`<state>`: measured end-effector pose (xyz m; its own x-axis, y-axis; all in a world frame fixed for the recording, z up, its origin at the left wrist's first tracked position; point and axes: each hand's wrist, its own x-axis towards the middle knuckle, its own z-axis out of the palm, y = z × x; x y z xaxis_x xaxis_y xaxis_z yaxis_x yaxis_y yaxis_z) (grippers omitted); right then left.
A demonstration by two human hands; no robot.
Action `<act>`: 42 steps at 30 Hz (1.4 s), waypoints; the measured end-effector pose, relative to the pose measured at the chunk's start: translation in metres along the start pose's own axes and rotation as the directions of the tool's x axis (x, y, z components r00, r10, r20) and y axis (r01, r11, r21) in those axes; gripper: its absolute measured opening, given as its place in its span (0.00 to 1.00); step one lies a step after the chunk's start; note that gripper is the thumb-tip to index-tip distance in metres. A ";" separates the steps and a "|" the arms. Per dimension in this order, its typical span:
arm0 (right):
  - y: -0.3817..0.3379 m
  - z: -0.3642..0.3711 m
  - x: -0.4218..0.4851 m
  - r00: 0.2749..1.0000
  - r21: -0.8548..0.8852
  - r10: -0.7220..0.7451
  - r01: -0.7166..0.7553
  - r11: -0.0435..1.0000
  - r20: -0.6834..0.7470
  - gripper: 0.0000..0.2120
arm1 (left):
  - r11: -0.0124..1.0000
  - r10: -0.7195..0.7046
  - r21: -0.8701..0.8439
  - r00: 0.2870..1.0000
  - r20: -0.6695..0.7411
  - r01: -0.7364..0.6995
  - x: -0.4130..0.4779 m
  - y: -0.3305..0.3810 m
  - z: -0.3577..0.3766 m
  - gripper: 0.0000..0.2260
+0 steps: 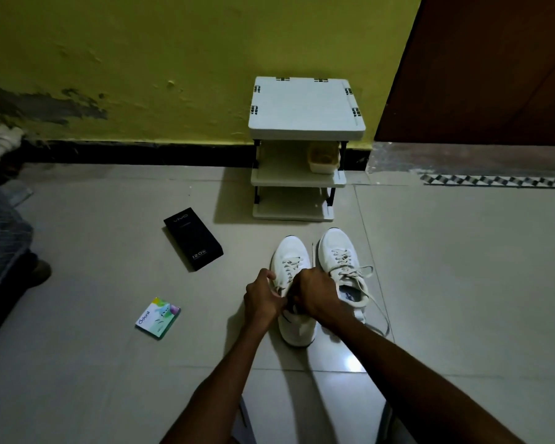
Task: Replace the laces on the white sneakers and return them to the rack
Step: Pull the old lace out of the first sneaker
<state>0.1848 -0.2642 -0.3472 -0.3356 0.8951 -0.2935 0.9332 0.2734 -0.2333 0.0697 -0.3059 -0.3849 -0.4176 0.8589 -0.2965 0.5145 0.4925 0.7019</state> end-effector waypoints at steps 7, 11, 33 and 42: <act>0.012 -0.070 0.008 0.993 0.471 0.105 -0.070 0.879 -0.050 0.03 | 1.000 -0.010 0.015 1.000 -0.001 0.010 0.004 -0.001 0.003 0.21; 0.022 -0.120 -0.011 0.993 0.787 0.116 -0.067 0.613 -0.006 0.04 | 0.999 0.026 0.040 0.999 0.024 -0.026 0.006 0.000 0.003 0.22; 0.026 0.024 -0.026 0.956 0.141 0.212 -0.186 0.972 -0.202 0.06 | 0.713 0.553 0.441 0.824 0.124 -0.545 -0.003 0.012 0.007 0.07; 0.028 0.048 -0.028 0.930 0.389 0.224 -0.099 0.916 -0.291 0.09 | 0.455 0.746 0.646 0.659 0.100 -0.613 -0.001 0.002 0.015 0.13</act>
<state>0.2144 -0.2982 -0.3897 -0.0655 0.9963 -0.0557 0.8381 0.0247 -0.5449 0.0826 -0.3036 -0.3928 0.1834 0.9471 0.2634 0.9738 -0.2117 0.0830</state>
